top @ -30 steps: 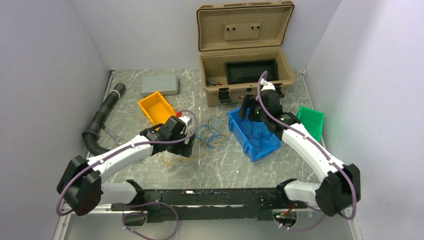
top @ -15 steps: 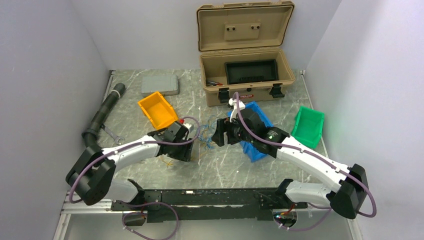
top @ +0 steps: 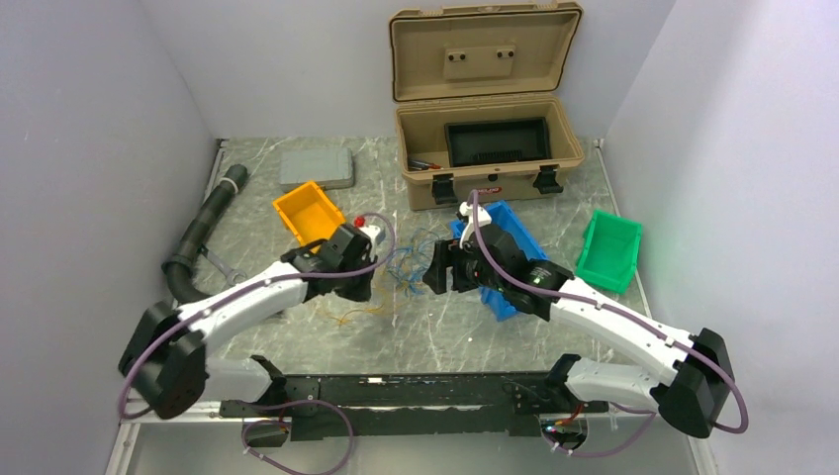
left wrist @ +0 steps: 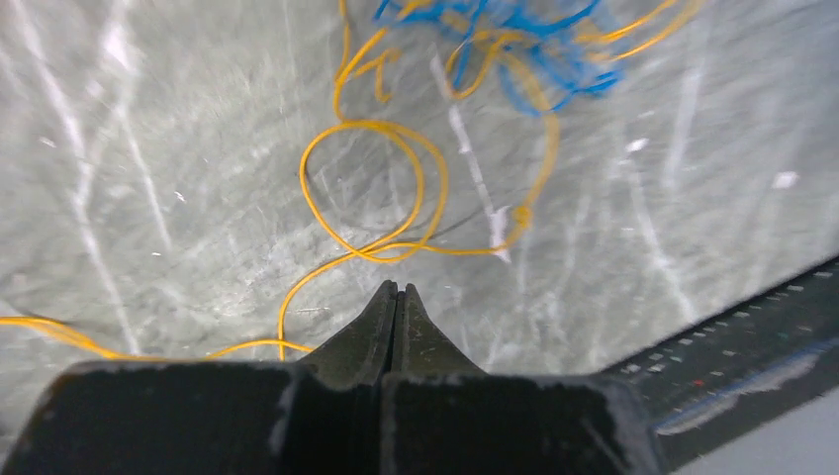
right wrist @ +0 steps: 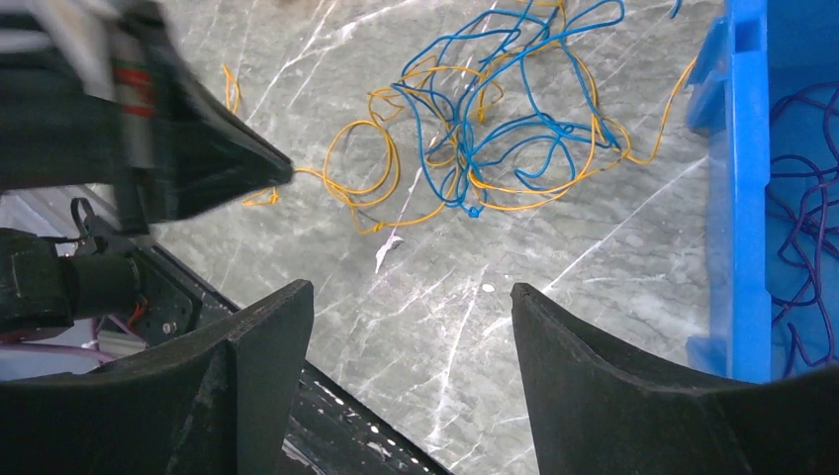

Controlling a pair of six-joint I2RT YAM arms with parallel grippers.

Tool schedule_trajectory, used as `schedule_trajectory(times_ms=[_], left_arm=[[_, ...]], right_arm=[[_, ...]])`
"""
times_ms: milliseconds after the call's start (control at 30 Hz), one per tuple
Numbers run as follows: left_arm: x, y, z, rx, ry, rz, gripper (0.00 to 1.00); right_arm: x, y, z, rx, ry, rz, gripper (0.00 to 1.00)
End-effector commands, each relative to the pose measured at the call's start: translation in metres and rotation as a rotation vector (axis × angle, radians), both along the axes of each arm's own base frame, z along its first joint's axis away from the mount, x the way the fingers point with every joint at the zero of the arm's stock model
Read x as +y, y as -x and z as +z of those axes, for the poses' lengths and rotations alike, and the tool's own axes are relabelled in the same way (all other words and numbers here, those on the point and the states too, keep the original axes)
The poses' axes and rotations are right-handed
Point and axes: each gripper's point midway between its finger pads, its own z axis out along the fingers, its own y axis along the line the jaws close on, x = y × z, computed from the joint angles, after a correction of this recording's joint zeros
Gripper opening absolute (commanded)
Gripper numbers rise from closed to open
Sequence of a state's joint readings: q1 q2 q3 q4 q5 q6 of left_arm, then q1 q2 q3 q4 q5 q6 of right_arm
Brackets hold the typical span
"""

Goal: Untangle the cables

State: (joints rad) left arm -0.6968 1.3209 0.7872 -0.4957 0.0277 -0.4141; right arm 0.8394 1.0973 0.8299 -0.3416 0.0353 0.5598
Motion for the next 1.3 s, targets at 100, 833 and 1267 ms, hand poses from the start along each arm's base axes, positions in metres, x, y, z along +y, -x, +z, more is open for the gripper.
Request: schedule_trajectory(times_ms=[100, 833, 1267], left_arm=[[0.010, -0.005, 0.132, -0.241, 0.084, -0.042, 0.00], [0.014, -0.028, 0.021, -0.075, 0.190, 0.423, 0.96], [-0.012, -0.030, -0.032, 0.090, 0.133, 0.433, 0.56]], right_arm=[[0.018, 0.006, 0.017, -0.062, -0.079, 0.116, 0.76], [-0.005, 0.003, 0.025, -0.105, -0.112, -0.012, 0.85], [-0.016, 0.004, 0.036, -0.152, -0.122, -0.038, 0.85]])
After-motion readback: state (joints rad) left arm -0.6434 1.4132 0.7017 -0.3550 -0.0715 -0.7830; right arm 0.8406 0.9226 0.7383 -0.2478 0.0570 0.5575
